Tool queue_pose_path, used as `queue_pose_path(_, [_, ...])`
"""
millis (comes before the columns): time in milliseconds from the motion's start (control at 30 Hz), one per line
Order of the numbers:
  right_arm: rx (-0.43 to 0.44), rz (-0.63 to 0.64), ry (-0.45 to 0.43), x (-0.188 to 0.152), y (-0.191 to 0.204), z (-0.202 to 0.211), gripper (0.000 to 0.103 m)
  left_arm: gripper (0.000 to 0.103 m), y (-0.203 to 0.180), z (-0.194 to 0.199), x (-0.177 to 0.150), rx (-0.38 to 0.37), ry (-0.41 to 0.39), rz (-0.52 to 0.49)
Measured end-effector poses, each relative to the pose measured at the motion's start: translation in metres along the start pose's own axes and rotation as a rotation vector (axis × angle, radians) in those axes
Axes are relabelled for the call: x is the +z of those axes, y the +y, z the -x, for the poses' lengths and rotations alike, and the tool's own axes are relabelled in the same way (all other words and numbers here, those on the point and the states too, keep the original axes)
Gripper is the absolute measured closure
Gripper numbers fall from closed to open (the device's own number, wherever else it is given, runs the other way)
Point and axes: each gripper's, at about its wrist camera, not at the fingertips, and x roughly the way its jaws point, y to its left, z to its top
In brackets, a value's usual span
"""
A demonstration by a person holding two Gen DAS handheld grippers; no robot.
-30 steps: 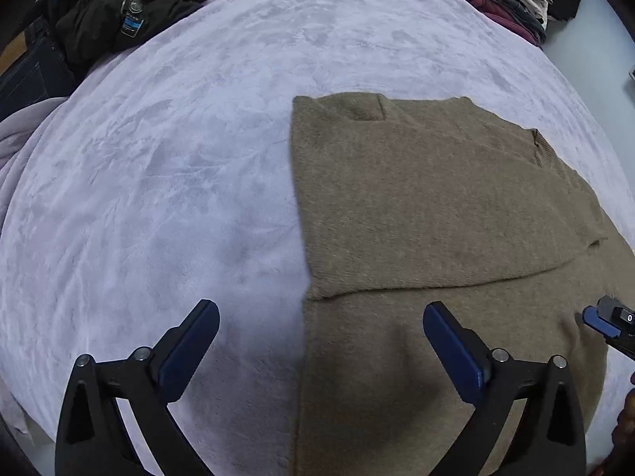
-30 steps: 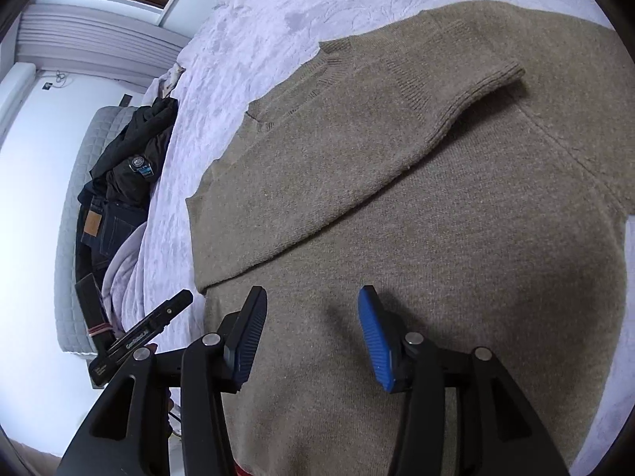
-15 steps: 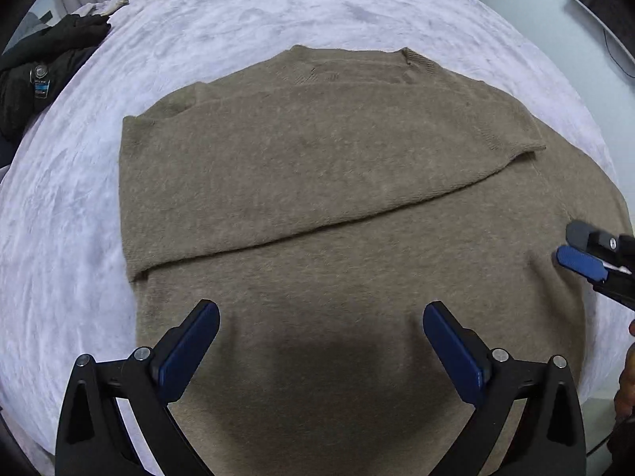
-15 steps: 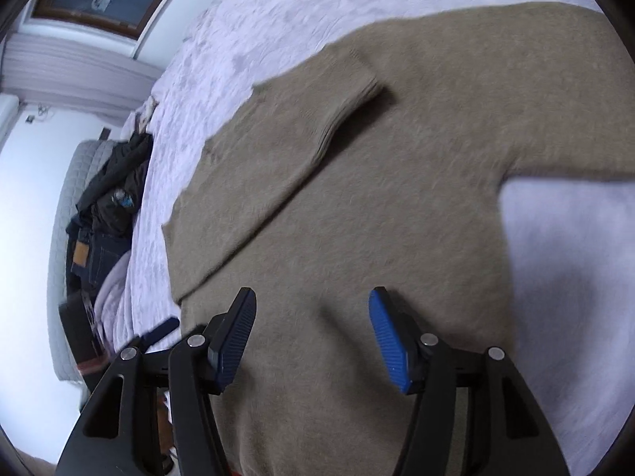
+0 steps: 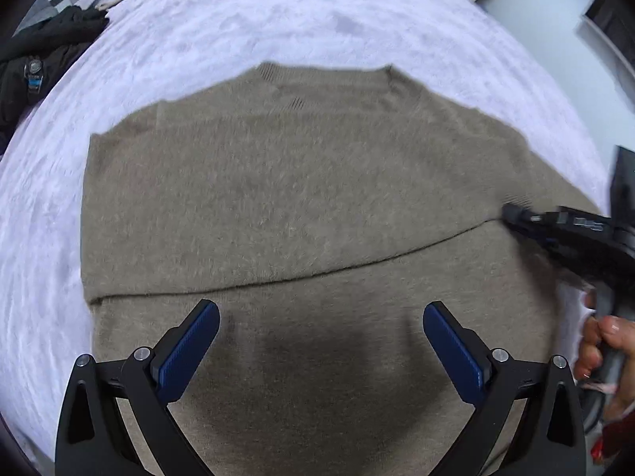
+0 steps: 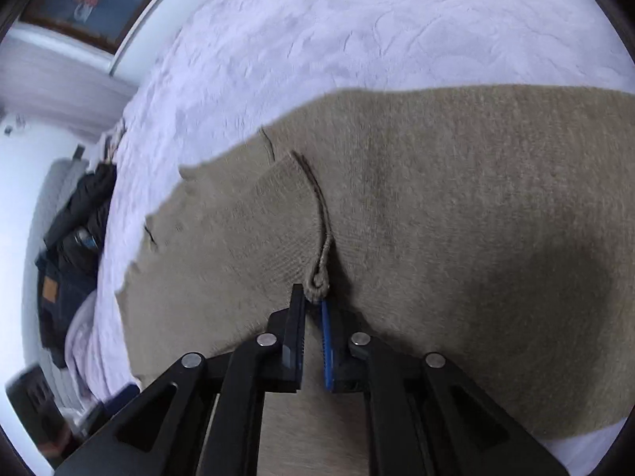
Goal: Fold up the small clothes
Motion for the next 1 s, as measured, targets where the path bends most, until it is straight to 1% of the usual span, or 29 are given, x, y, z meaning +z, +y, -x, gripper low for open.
queue_pose_path(67, [0.002, 0.003, -0.013, -0.003, -0.002, 0.010, 0.093, 0.000, -0.002, -0.004, -0.001, 0.020, 0.006, -0.005])
queue_pose_path(133, [-0.011, 0.012, -0.022, -0.008, -0.006, 0.020, 0.092, 0.000, -0.005, -0.006, -0.002, 0.010, 0.010, -0.007])
queue_pose_path(200, [0.028, -0.013, -0.014, -0.016, -0.016, 0.032, 0.092, 0.000, -0.011, -0.006, -0.002, 0.005, 0.010, -0.023])
queue_pose_path(300, [0.077, -0.061, 0.011, -0.031, -0.031, 0.045, 0.090, 0.000, -0.027, -0.004, -0.004, 0.031, 0.002, -0.074])
queue_pose_path(333, [0.085, -0.077, 0.011, -0.038, -0.035, 0.050, 0.087, 0.000, -0.034, -0.002, -0.006, 0.042, -0.004, -0.093])
queue_pose_path(400, [0.103, -0.113, -0.001, -0.050, -0.044, 0.059, 0.080, 0.000, -0.047, -0.001, -0.008, 0.037, -0.009, -0.125])
queue_pose_path(433, [0.120, -0.136, -0.009, -0.055, -0.051, 0.065, 0.072, 0.000, -0.054, -0.001, -0.008, 0.026, -0.005, -0.138])
queue_pose_path(467, [0.115, -0.163, -0.018, -0.059, -0.057, 0.069, 0.065, 0.000, -0.060, -0.002, -0.009, 0.016, -0.002, -0.146])
queue_pose_path(500, [0.104, -0.182, -0.028, -0.063, -0.062, 0.074, 0.056, 0.000, -0.067, -0.003, -0.009, 0.007, 0.001, -0.154])
queue_pose_path(600, [0.112, -0.234, -0.067, -0.071, -0.080, 0.091, 0.056, 0.000, -0.089, -0.004, -0.013, 0.016, -0.018, -0.187])
queue_pose_path(667, [0.087, -0.263, -0.108, -0.074, -0.094, 0.106, 0.056, 0.000, -0.103, -0.004, -0.014, 0.009, -0.027, -0.215])
queue_pose_path(767, [0.057, -0.324, -0.189, -0.075, -0.124, 0.135, 0.056, 0.000, -0.124, -0.008, -0.014, -0.027, -0.004, -0.239])
queue_pose_path(867, [0.031, -0.426, -0.287, -0.071, -0.163, 0.166, 0.056, 0.000, -0.143, -0.008, -0.013, -0.052, -0.001, -0.260])
queue_pose_path(933, [0.031, -0.511, -0.358, -0.068, -0.192, 0.186, 0.056, 0.000, -0.158, -0.008, -0.011, -0.052, -0.014, -0.277])
queue_pose_path(1000, [0.033, -0.575, -0.410, -0.066, -0.215, 0.200, 0.056, 0.000, -0.169, -0.010, -0.009, -0.056, -0.022, -0.291])
